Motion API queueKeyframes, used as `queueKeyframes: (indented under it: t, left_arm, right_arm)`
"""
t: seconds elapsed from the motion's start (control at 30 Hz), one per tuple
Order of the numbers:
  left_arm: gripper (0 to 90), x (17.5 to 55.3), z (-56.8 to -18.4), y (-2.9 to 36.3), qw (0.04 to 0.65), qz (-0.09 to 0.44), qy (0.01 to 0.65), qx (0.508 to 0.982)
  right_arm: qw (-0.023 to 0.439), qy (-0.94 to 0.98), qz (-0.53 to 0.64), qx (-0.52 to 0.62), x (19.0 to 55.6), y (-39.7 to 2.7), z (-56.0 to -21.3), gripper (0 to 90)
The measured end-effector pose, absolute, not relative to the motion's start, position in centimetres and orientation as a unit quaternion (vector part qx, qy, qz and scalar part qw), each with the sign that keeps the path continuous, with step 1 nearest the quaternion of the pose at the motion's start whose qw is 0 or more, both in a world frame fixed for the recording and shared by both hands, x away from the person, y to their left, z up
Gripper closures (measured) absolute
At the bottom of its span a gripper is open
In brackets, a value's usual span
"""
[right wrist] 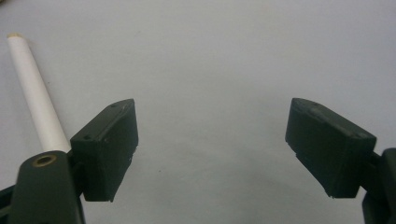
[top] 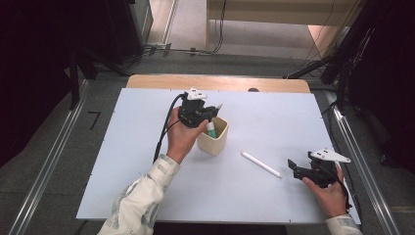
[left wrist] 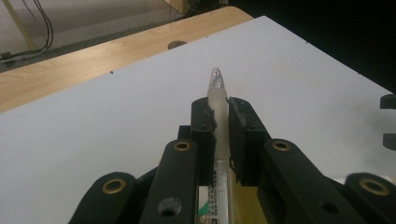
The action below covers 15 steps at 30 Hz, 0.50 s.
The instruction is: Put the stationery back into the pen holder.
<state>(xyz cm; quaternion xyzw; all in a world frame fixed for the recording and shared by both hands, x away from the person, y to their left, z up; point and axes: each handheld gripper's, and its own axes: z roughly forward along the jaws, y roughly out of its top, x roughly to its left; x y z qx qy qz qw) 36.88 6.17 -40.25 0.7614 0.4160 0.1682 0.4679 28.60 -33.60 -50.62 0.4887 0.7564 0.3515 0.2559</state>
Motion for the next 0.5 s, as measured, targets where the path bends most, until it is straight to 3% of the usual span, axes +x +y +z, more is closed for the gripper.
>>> queueKeyframes:
  t: [0.5]
  left_arm:
    - [82.1,39.4,-39.7,4.6,0.467,0.168,0.421,0.759]
  right_arm:
    - [0.255,0.755,0.353,0.49,28.6,-33.8,-50.6,15.6]
